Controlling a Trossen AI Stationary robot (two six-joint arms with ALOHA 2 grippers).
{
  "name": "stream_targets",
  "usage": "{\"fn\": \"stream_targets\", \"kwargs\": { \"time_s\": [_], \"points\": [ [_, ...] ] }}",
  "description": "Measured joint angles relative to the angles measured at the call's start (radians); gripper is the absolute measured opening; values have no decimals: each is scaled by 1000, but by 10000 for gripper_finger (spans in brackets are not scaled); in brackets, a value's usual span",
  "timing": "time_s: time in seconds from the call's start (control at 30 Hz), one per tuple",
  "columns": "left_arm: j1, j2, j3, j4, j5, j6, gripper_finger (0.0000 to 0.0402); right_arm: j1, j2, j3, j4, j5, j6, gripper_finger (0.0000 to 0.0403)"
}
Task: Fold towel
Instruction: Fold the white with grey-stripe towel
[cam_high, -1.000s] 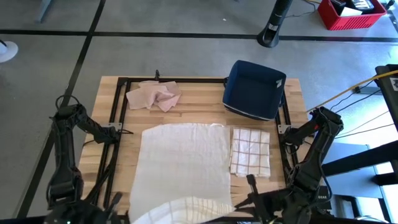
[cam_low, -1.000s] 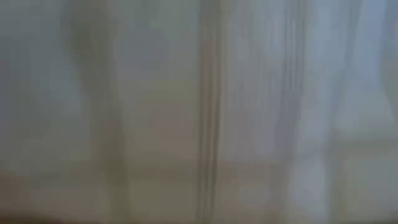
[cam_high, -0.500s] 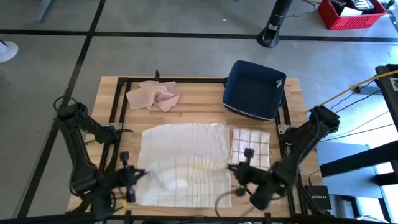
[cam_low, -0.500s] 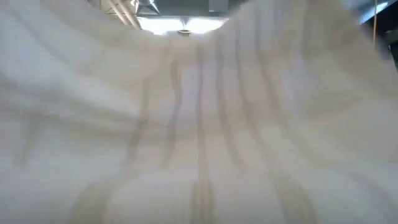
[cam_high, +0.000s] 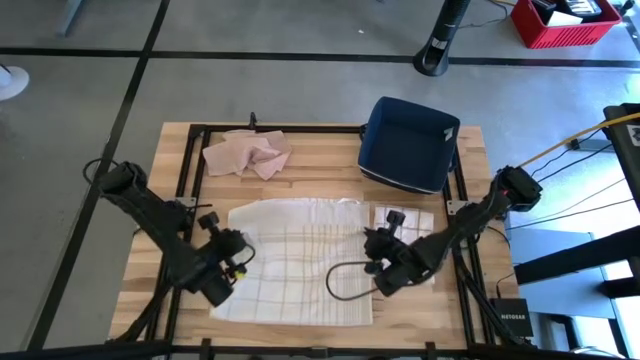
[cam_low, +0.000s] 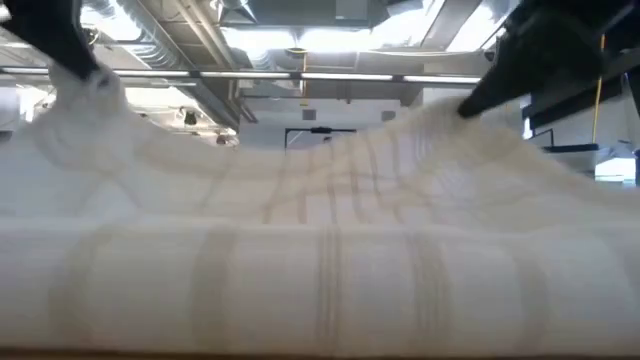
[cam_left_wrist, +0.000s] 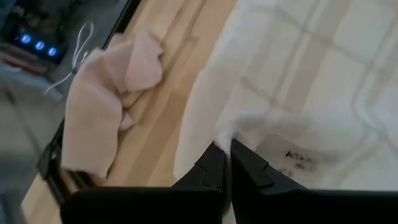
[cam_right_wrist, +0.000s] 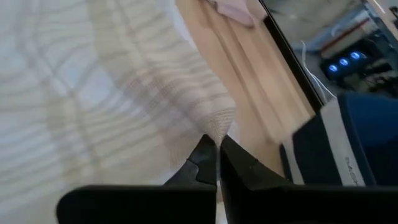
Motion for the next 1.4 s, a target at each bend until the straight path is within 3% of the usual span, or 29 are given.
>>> {"fn": "stream_targets", "kwargs": {
  "time_s": [0.1,0.27,0.33,0.53,0.67,0.77,1.0,1.17,1.4],
  "points": [
    [41,0,-68,25,51,-13,0,-39,0,-44,23,0,0,3],
    [94,0,-192,112,275,-2,0,-86,0,-116,119,-38,-16,3],
    [107,0,-221,121,320,-10,0,-93,0,-129,145,-60,-42,3],
    [169,0,-244,22,242,-144,0,-145,0,-129,151,-16,-96,3],
    [213,0,-247,28,132,-187,0,-203,0,-130,127,-74,-70,3],
    [244,2,-247,95,72,-117,0,-237,0,-130,99,-129,-43,3],
    [308,2,-307,203,56,9,3,-301,0,-130,112,-154,-34,9],
    [348,3,-339,262,87,52,56,-352,0,-130,108,-197,-11,73],
    [350,-12,-270,261,169,153,145,-379,0,-42,48,-394,-57,191]
  ]
}}
